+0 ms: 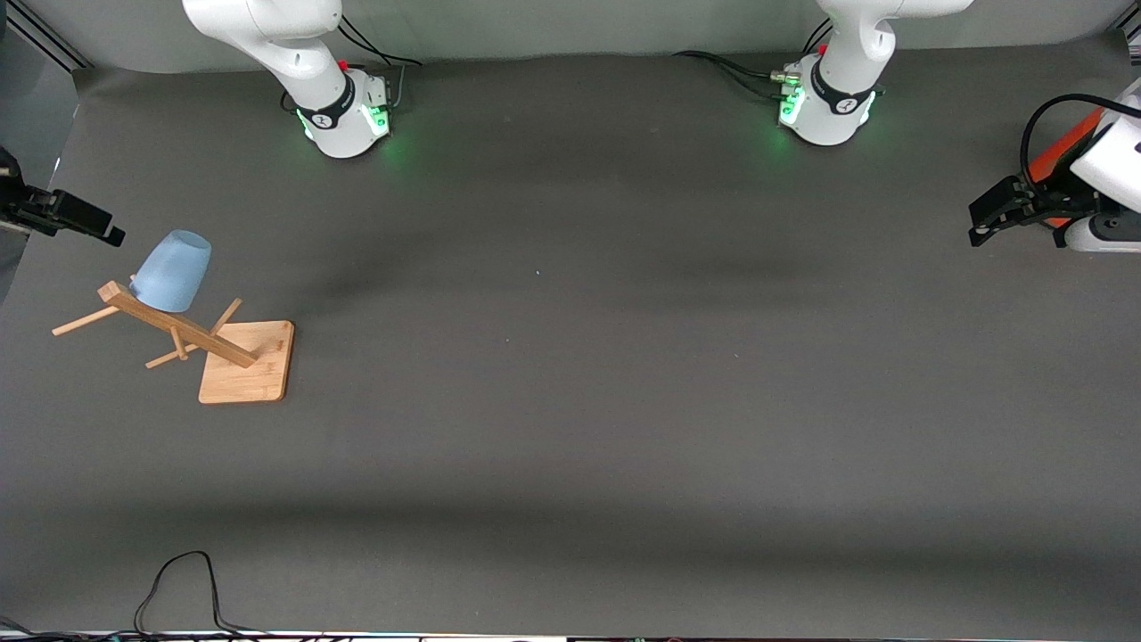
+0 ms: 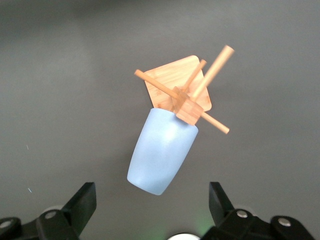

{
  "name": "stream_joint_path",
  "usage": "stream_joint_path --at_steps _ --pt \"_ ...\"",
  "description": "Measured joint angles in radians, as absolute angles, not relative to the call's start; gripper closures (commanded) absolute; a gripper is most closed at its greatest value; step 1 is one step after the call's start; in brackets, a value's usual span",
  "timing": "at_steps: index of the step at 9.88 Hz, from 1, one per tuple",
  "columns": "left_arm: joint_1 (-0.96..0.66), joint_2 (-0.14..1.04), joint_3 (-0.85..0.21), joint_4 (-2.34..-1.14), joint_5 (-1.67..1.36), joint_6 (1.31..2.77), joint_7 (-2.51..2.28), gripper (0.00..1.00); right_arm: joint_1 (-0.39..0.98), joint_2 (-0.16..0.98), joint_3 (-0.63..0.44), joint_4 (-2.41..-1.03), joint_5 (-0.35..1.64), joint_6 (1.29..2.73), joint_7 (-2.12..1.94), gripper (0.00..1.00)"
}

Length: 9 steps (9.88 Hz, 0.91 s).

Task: Rotate and upright cup with both arms

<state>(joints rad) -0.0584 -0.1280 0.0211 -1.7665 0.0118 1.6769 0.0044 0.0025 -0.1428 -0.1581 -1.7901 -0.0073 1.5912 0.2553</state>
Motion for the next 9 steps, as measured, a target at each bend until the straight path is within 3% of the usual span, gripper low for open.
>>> stream_joint_path --at_steps 4,6,9 --pt "-0.058 -0.128 0.021 -1.766 0.012 1.677 0.004 0.0 0.006 -0.142 -0.157 -1.797 -0.007 1.591 0.695 0.0" --pt "-0.058 -0.128 0.022 -1.766 0.012 1.677 0.004 0.0 0.006 -0.141 -0.158 -1.834 -0.007 1.6 0.712 0.0" --pt "-0.058 -0.128 0.022 -1.766 0.012 1.677 0.004 0.0 0.006 -0.144 -0.16 -1.973 -0.007 1.735 0.648 0.0"
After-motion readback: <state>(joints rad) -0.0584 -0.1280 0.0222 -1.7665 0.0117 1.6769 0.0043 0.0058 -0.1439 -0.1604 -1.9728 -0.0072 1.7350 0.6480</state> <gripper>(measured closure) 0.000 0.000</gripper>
